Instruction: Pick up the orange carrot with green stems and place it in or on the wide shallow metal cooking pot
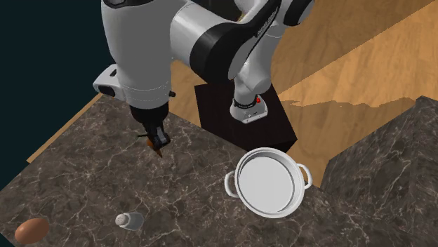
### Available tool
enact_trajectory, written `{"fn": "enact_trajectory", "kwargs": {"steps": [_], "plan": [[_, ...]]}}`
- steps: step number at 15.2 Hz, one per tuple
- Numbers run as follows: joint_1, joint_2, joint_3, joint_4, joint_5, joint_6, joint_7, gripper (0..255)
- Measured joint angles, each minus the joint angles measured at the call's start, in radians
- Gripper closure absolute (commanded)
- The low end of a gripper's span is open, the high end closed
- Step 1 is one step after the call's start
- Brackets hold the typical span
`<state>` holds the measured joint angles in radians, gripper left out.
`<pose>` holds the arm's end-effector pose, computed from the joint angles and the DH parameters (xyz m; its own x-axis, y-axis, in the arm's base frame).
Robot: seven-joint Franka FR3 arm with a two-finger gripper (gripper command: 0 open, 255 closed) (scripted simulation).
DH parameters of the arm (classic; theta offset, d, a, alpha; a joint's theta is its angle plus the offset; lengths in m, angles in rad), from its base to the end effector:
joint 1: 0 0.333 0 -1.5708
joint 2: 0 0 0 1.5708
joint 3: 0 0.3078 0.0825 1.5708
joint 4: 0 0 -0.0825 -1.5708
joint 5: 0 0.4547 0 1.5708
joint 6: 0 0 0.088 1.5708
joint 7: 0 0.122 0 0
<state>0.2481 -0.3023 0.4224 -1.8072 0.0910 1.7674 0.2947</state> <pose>0.4154 0.3792 0.6516 0.9095 0.3439 0.2337 0.3620 -0.9314 -0.0381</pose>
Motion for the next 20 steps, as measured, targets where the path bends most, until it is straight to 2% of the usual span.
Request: {"fn": "enact_trajectory", "kwargs": {"steps": [6, 12, 20], "plan": [[0.049, -0.105, 0.058, -0.065, 0.039, -0.027, 0.098, 255], [0.096, -0.179, 0.134, -0.083, 0.077, -0.067, 0.212, 255], [0.133, -0.205, 0.271, -0.024, 0.108, -0.126, 0.39, 255]]}}
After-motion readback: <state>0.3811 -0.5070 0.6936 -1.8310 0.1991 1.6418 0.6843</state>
